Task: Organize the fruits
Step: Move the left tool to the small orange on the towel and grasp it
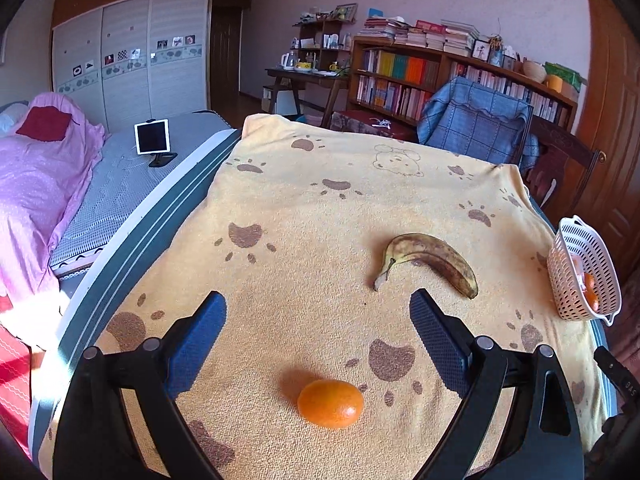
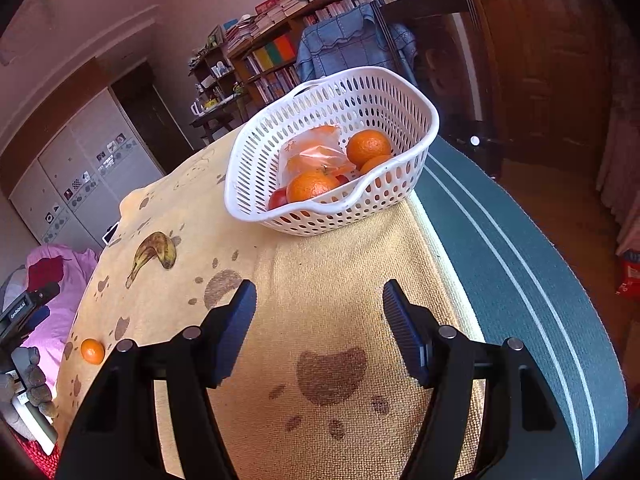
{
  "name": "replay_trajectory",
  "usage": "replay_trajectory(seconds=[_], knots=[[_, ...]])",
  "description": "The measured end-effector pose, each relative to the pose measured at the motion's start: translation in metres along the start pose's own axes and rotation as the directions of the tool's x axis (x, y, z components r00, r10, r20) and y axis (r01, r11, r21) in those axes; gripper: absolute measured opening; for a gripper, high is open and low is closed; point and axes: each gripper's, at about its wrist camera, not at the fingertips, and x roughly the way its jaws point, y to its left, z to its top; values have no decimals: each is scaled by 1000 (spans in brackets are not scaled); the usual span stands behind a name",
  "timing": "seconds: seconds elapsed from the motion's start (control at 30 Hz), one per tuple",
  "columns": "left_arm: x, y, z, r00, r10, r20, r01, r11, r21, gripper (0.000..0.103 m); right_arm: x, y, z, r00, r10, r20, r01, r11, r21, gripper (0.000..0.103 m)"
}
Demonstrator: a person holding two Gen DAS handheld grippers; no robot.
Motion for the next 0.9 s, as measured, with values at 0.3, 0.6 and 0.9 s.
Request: replay_trajectory(seconds=[0.3, 0.6, 0.9], knots=[[25, 2, -44, 990, -1, -143, 2, 1000, 5, 73, 0, 1, 0, 1000, -19, 3, 19, 1000, -2, 67], [32, -3, -51, 987, -27, -159, 29, 999, 13, 64, 1, 2, -1, 1000, -24, -2, 24, 1000, -17, 67], [34, -4, -51, 986, -35, -163, 36, 999, 3, 46, 4, 4, -1, 999, -36, -8, 35, 999, -28, 67]])
